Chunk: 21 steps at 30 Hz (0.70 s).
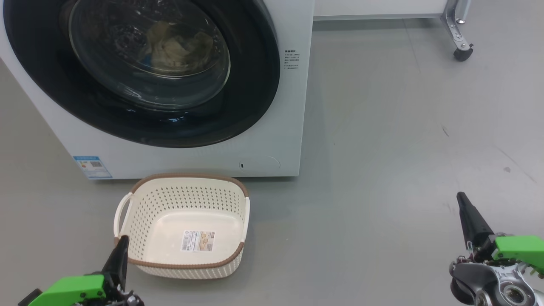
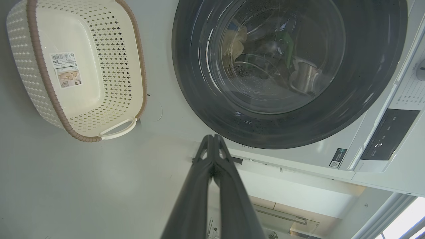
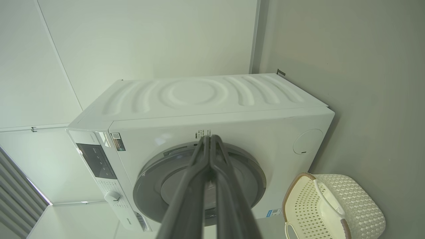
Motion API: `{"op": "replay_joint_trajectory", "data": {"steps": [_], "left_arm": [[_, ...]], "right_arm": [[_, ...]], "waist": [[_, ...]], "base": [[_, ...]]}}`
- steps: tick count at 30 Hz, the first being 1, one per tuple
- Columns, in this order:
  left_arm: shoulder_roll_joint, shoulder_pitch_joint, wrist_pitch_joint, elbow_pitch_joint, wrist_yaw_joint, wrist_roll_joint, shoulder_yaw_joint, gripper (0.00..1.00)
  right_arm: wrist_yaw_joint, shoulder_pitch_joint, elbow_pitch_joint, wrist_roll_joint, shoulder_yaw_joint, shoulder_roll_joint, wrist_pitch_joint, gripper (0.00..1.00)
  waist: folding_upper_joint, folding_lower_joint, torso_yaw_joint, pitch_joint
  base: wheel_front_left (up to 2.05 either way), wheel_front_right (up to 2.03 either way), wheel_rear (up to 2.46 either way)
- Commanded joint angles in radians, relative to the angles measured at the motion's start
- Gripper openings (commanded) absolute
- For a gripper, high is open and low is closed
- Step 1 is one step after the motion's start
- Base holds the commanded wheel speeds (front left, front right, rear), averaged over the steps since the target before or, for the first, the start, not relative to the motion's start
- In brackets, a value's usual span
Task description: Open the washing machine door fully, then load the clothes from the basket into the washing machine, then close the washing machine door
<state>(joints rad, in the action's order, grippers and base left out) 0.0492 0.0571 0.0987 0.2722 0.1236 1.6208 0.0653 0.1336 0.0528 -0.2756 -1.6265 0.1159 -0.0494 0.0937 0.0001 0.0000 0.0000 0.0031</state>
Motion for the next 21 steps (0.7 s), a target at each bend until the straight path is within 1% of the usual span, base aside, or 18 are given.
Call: {"op": "replay_joint_trajectory", "data": {"steps": [1,21], "left_arm": [[0.008,0.05,0.007,-0.027,0.007,-0.005,0.039,0.0],[0.006,0.05,0.009,-0.027,0.007,-0.007,0.042,0.0]], "right_arm": [[-0.003,0.054,0.032,0.006,-0.016,-0.011,0.008,0.0],[-0.003,0.054,0.031,0.009,-0.013,-0.009,0.011,0.0]], "waist": [[-0.0001,0.0,0.0,0.0],[-0.0001,0.0,0.0,0.0]], "base": [[0.0,0.0,0.0],[0.0,0.0,0.0]]}}
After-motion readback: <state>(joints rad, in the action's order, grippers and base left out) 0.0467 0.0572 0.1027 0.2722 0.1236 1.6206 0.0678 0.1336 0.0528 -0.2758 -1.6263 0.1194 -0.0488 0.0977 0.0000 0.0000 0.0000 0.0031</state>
